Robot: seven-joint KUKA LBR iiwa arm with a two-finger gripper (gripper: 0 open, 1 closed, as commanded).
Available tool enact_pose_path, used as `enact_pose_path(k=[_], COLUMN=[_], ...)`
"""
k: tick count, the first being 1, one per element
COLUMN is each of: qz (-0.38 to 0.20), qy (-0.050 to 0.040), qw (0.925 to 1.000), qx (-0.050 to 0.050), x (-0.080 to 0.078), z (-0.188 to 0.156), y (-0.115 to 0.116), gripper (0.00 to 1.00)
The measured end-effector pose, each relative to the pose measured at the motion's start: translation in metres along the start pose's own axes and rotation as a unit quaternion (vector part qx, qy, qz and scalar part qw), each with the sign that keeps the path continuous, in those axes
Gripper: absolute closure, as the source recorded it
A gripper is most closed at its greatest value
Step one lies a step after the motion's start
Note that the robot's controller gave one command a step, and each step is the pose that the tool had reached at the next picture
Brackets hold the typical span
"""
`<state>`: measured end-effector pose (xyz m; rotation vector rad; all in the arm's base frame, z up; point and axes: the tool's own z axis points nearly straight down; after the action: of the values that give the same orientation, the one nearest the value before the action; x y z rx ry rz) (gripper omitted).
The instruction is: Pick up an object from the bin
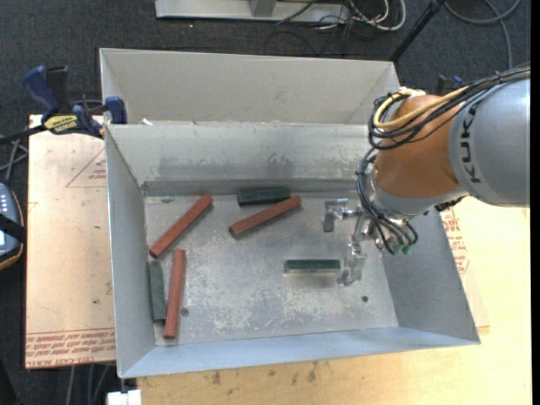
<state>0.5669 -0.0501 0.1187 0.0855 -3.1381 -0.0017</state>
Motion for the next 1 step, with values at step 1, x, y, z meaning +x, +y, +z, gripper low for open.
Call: enact_pose_path(k=[1], qz=[0.075], qy=[-0.0021], qw=[0.9972], qx=[0.000], x=[0.0044], z=[-0.0019], y=[0.0121], gripper=[0.00])
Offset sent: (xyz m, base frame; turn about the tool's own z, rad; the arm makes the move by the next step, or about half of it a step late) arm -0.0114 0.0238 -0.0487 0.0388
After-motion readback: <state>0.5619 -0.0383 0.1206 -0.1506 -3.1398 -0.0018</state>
